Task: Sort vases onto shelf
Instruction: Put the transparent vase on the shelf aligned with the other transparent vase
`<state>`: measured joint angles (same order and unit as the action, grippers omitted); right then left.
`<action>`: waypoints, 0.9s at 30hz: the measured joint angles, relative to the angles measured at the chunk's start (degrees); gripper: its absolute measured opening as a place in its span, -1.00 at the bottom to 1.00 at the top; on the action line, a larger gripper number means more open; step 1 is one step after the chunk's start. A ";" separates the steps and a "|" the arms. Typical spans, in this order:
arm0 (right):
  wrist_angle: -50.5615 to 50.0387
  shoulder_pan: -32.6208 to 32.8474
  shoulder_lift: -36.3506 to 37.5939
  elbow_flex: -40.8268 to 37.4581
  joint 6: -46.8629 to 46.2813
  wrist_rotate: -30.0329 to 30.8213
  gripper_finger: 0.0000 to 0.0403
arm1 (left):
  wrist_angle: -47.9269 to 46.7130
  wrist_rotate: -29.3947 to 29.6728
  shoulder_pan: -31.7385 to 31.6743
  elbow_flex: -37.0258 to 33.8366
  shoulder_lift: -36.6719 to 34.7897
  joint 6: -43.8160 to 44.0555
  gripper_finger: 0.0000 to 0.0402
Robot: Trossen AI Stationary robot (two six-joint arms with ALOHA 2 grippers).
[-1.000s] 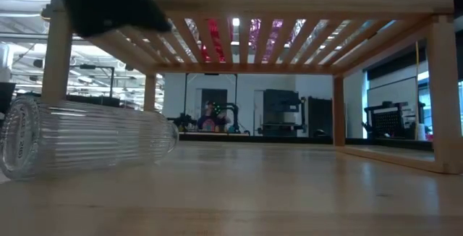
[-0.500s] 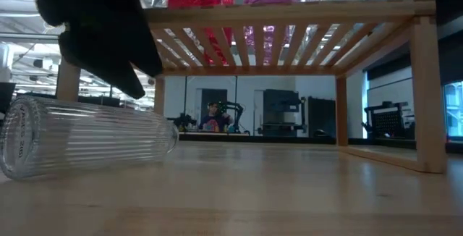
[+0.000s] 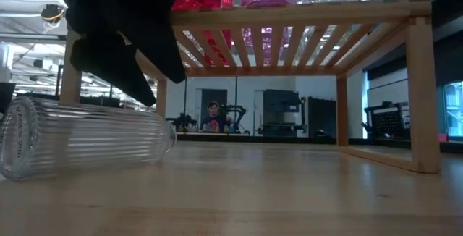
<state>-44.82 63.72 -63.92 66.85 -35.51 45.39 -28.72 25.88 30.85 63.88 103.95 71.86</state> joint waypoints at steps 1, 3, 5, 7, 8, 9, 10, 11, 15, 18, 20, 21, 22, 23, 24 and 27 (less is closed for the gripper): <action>0.15 0.00 0.00 0.00 0.01 0.00 -1.00 | -0.08 0.08 0.00 0.00 0.06 0.12 0.57; 0.44 0.00 0.00 0.00 0.00 0.00 -1.00 | -0.27 0.12 0.02 -0.02 0.10 0.12 0.57; 0.48 0.00 0.00 0.00 0.01 0.00 -1.00 | -0.11 0.37 0.20 -0.09 0.10 -0.09 0.57; 0.50 0.00 0.00 0.00 0.02 0.00 -1.00 | 0.53 1.98 1.28 -0.37 -0.09 -0.98 0.57; 0.51 0.00 0.00 0.00 0.02 0.02 -1.00 | 0.91 3.60 2.07 -0.52 -0.20 -1.33 0.57; 0.50 0.00 0.00 0.00 0.02 0.04 -1.00 | 1.39 4.64 3.00 -0.59 -0.53 -1.25 0.57; 0.51 0.00 0.00 0.00 0.02 0.04 -1.00 | 1.12 5.90 4.08 -0.80 -0.71 -1.13 0.57; 0.55 0.00 0.00 0.00 0.02 0.04 -1.00 | 0.09 8.07 5.08 -0.93 -0.73 -1.22 0.57; 0.62 -0.02 0.00 0.00 0.04 0.08 -1.00 | -1.61 11.44 7.45 -0.75 -1.25 -0.47 0.57; 0.64 -0.02 0.00 0.00 0.17 0.30 -1.00 | -5.84 11.54 8.89 -0.82 -0.63 3.82 0.57; 0.68 -0.02 0.00 0.00 0.22 0.44 -1.00 | -7.27 12.20 9.29 -0.82 -0.64 5.78 0.57; 0.93 -0.02 0.00 0.00 0.22 0.46 -1.00 | -7.58 12.88 9.29 -0.80 -0.76 5.91 0.57; 1.20 -0.02 0.00 0.00 0.23 0.48 -1.00 | -7.81 13.00 9.29 -0.76 -0.79 5.98 0.57; 1.45 -0.02 0.00 0.00 0.24 0.48 -1.00 | -8.12 12.71 9.29 -0.74 -0.79 6.00 0.57; 1.51 -0.02 0.00 0.00 0.24 0.48 -1.00 | -8.74 11.92 9.29 -0.74 -0.79 5.88 0.57; 1.49 -0.02 0.00 0.00 0.24 0.46 -1.00 | -9.74 8.34 9.32 -0.74 -0.79 3.55 0.57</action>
<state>-43.33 63.70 -63.92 66.85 -35.27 45.85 -38.47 34.22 40.17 63.13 103.15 75.41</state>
